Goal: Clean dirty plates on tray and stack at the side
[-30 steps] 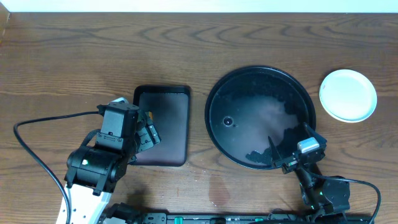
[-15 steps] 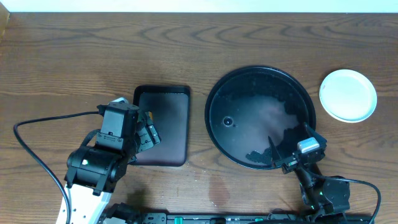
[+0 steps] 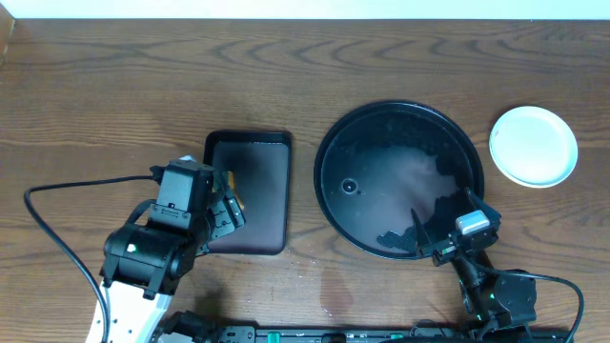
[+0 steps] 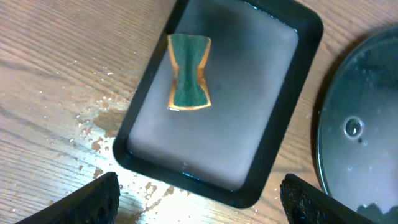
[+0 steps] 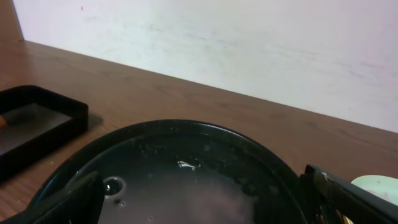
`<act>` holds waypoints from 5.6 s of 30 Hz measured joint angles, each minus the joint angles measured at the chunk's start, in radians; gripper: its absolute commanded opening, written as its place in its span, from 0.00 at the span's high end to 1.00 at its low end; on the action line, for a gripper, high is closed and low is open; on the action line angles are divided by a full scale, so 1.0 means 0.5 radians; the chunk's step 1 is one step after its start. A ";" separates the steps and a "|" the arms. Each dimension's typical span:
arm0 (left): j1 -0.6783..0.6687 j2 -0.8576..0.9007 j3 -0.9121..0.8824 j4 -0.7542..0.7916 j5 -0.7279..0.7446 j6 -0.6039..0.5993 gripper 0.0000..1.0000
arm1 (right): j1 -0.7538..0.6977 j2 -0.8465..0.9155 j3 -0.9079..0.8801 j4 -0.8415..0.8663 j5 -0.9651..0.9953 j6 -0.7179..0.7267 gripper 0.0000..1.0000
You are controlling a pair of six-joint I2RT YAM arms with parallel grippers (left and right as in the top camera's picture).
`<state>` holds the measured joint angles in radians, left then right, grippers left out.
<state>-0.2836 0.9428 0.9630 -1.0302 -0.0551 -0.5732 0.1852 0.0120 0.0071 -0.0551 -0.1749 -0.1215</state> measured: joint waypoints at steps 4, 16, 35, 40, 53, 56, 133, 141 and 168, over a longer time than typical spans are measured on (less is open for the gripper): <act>-0.055 -0.006 -0.114 0.064 0.002 0.062 0.17 | 0.000 0.000 0.000 0.000 0.000 0.000 0.01; 0.086 -0.773 -1.152 1.221 0.203 0.661 0.16 | 0.001 -0.001 0.000 0.000 0.008 0.000 0.01; 0.483 -1.707 -1.892 2.013 0.269 0.826 0.16 | 0.000 -0.002 0.000 -0.002 0.017 0.000 0.01; 0.549 -1.778 -1.892 2.011 0.267 0.849 0.16 | 0.001 -0.002 0.000 -0.002 0.017 0.000 0.01; 0.560 -1.864 -1.891 2.010 0.262 0.978 0.16 | 0.001 -0.002 0.000 -0.002 0.017 0.000 0.01; 0.560 -1.864 -1.891 2.010 0.262 0.998 0.16 | 0.000 -0.002 0.000 -0.002 0.017 0.000 0.01; 0.560 -1.863 -1.891 2.010 0.262 1.096 0.16 | -0.119 -0.002 0.000 -0.021 0.491 0.095 0.01; 0.560 -1.864 -1.891 2.010 0.262 1.096 0.16 | -0.119 -0.002 0.000 -0.021 0.488 0.088 0.01; 0.560 -1.864 -1.891 2.010 0.262 1.096 0.16 | -0.119 -0.002 0.000 -0.021 0.485 0.086 0.01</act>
<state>-0.0036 0.0109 0.0174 -0.0250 0.0761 -0.0250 0.1257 0.0109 0.0071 -0.0658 0.0677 -0.0784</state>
